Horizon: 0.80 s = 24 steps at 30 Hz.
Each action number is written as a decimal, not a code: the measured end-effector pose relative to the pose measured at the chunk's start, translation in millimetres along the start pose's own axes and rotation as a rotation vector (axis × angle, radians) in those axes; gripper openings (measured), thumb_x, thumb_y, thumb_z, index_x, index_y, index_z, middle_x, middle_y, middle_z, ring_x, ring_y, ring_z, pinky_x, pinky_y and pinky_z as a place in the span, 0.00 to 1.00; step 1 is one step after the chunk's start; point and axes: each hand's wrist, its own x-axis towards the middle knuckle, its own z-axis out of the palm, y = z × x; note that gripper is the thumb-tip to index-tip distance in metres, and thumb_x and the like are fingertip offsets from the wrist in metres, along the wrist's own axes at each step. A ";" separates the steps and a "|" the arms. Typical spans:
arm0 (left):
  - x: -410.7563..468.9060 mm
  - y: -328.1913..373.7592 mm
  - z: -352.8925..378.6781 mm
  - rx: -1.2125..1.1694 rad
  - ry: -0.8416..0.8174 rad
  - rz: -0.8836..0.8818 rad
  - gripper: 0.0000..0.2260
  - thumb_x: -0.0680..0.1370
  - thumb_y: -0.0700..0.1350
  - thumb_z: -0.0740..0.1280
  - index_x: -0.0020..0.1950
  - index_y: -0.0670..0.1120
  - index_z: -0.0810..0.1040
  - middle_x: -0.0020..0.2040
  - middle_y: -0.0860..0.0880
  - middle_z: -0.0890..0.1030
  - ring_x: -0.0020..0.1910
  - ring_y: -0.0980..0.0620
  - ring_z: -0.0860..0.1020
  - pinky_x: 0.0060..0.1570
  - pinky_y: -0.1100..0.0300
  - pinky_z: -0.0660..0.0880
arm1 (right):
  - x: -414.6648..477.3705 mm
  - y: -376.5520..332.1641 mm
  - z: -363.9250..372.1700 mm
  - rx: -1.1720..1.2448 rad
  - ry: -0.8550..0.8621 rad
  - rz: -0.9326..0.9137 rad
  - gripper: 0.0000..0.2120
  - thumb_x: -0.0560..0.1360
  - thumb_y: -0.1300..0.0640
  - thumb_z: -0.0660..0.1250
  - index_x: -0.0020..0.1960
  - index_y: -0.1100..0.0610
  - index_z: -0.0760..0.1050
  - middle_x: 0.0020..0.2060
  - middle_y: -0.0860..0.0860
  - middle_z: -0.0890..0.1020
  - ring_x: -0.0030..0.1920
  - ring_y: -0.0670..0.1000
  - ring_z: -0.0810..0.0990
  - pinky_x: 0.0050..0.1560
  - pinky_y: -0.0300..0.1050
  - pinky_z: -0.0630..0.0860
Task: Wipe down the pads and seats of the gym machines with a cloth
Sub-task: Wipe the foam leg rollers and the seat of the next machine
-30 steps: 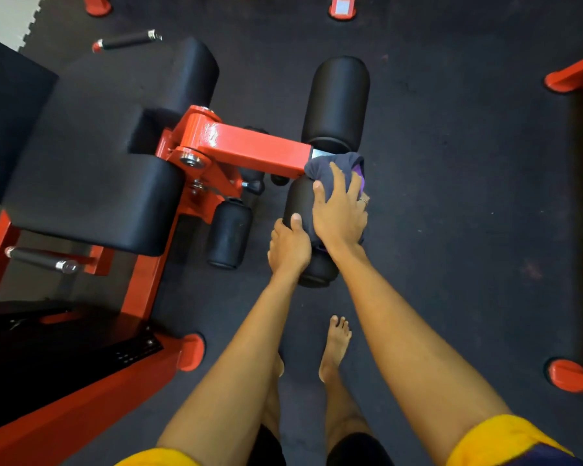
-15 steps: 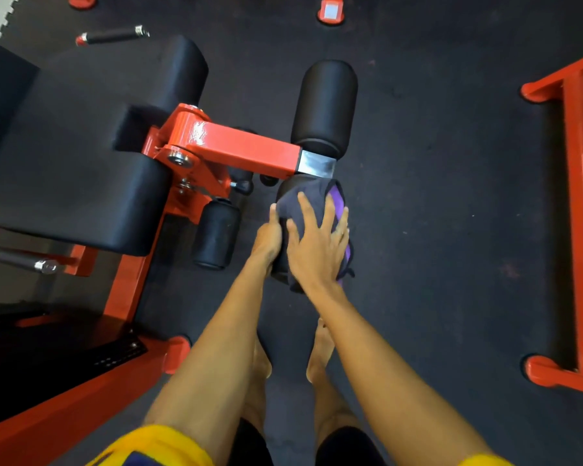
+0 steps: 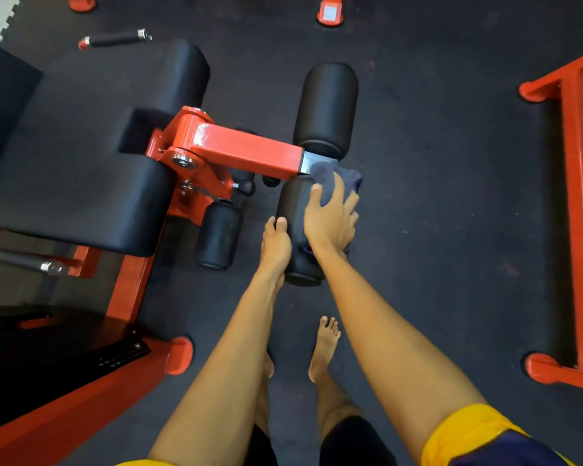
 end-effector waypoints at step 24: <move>-1.2 8.9 -7.8 0.027 -0.076 0.079 0.24 0.84 0.56 0.59 0.80 0.54 0.63 0.77 0.52 0.68 0.74 0.53 0.67 0.74 0.58 0.62 | -39.2 52.3 -6.8 0.025 -0.116 -0.163 0.27 0.82 0.38 0.58 0.78 0.29 0.52 0.82 0.44 0.52 0.77 0.58 0.60 0.72 0.61 0.65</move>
